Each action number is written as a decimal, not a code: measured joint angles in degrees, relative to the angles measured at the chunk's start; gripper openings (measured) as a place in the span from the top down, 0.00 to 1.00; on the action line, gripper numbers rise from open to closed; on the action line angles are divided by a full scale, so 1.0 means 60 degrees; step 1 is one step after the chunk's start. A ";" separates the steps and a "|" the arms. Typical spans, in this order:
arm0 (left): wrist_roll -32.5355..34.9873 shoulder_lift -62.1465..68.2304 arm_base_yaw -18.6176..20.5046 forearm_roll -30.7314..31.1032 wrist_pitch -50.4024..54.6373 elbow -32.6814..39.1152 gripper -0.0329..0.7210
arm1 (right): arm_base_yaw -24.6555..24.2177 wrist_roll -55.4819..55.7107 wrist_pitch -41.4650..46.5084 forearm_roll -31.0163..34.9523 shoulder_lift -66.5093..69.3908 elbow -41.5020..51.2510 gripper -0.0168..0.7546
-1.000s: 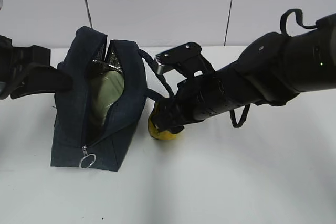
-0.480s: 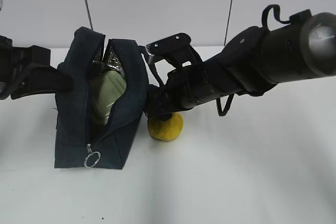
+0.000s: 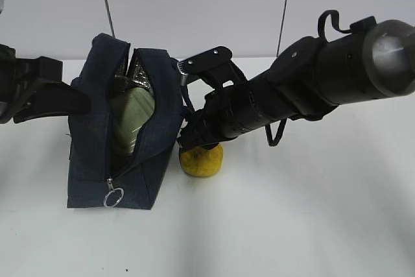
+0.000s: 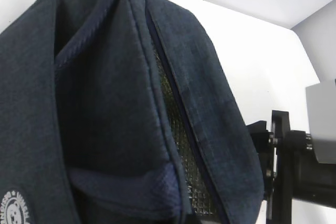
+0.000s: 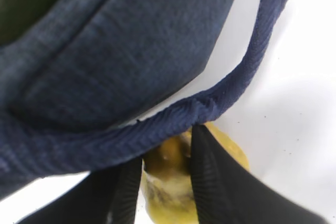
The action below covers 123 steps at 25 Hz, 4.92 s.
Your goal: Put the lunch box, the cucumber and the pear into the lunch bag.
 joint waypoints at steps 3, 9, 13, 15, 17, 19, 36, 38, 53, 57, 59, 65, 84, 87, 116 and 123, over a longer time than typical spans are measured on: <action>0.0000 0.0000 0.0000 0.0000 0.0000 0.0000 0.98 | 0.0000 0.0000 0.0021 -0.0123 0.0000 -0.0019 0.67; 0.0000 0.0000 0.0000 0.0000 0.0000 0.0000 0.98 | 0.0000 0.0000 0.0215 -0.0332 0.0000 -0.0037 0.49; 0.0000 0.0000 0.0000 0.0000 0.0000 0.0000 0.98 | 0.0000 0.0000 0.0325 -0.0423 0.0000 -0.0037 0.42; 0.0000 0.0000 0.0000 0.0000 0.0000 0.0000 0.98 | 0.0000 0.0000 0.0426 -0.0639 -0.0018 -0.0037 0.41; 0.0000 0.0000 0.0000 0.0000 0.0000 0.0000 0.98 | 0.0000 0.0000 0.0574 -0.0917 -0.0018 -0.0054 0.41; 0.0000 0.0000 0.0000 0.0000 0.0000 0.0000 0.98 | 0.0000 0.0000 0.0703 -0.1122 -0.0018 -0.0054 0.41; 0.0000 0.0000 0.0000 0.0000 0.0000 0.0000 0.98 | -0.0189 0.0307 0.1047 -0.2878 -0.0193 -0.0054 0.68; 0.0000 0.0000 0.0000 0.0000 0.0000 0.0000 0.98 | -0.0434 0.0547 0.1400 -0.3101 -0.0423 -0.0018 0.69; 0.0000 0.0000 0.0000 0.0000 -0.0016 0.0000 0.98 | -0.2110 0.2354 0.3430 -0.5020 -0.1720 -0.0181 0.69; 0.0000 0.0000 0.0000 0.0000 -0.0046 0.0000 0.98 | -0.2110 0.2354 0.3492 -0.4417 -0.2306 -0.0735 0.69; 0.0000 0.0000 0.0000 0.0000 -0.0068 0.0000 0.98 | -0.2110 0.2354 0.3515 -0.3869 -0.2524 -0.1060 0.69; 0.0000 0.0000 0.0000 -0.0008 -0.0087 0.0000 0.98 | -0.1784 0.0221 0.3605 0.0164 -0.2592 -0.1702 0.69; 0.0000 0.0000 0.0000 -0.0026 -0.0183 0.0000 0.98 | -0.0706 -0.2787 0.3460 0.4459 0.0206 -0.2571 0.76; 0.0000 0.0000 0.0000 -0.0026 -0.0183 0.0000 0.98 | -0.0706 -0.2787 0.3529 0.4379 0.0221 -0.2635 0.67; 0.0000 0.0000 0.0000 -0.0026 -0.0250 0.0000 0.98 | -0.0762 0.6658 0.4060 -0.3504 0.0873 -0.3883 0.32; 0.0000 0.0000 0.0000 -0.0026 -0.0261 0.0000 0.98 | -0.0762 0.6710 0.4132 -0.3504 0.1011 -0.4018 0.80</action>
